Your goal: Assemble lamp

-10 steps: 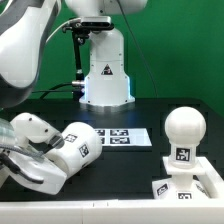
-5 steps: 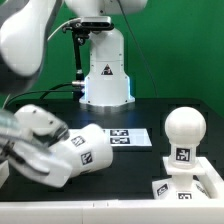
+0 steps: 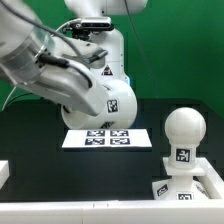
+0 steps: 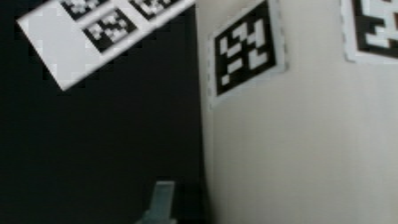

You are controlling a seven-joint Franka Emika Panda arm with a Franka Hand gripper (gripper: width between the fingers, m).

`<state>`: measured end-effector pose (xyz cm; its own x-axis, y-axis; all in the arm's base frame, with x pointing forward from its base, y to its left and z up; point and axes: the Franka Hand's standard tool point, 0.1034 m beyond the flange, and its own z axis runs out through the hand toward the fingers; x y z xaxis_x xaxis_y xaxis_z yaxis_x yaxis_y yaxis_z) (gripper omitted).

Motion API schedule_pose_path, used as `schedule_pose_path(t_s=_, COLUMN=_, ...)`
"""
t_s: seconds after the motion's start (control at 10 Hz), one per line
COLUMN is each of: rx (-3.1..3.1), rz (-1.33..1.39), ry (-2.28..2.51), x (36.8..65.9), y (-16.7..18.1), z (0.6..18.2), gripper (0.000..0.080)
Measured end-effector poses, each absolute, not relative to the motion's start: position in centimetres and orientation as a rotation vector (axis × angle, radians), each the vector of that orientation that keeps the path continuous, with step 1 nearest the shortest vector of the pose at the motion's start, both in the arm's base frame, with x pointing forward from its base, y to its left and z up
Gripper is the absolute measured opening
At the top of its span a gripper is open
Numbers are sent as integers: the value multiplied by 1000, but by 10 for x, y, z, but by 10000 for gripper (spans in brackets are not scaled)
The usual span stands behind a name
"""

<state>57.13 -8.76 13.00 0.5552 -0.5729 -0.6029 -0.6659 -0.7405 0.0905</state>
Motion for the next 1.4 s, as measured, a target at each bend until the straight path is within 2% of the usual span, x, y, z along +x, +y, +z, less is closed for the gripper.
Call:
schedule_pose_path(t_s=0.3, rx=-2744, rz=691, ry=1060, x=587, y=-83, z=134, gripper=50)
schedule_pose_path(t_s=0.4, rx=-2805, rz=571, ry=1017, x=598, y=-80, z=150, gripper=50)
schedule_pose_path(t_s=0.6, rx=-2958, rz=349, ry=943, x=621, y=-77, z=194, gripper=50)
schedule_pose_path(t_s=0.7, rx=-3006, rz=232, ry=897, x=627, y=-61, z=204, gripper=50)
schedule_pose_path(t_s=0.9, rx=-3009, rz=49, ry=899, x=632, y=-60, z=193, gripper=51)
schedule_pose_path(t_s=1.1, rx=-3004, rz=-174, ry=872, x=641, y=-44, z=196, gripper=51)
schedule_pose_path(t_s=1.3, rx=-3003, rz=-351, ry=838, x=647, y=-10, z=220, gripper=51)
schedule_pose_path(t_s=1.4, rx=-2956, rz=-456, ry=848, x=652, y=7, z=226, gripper=51)
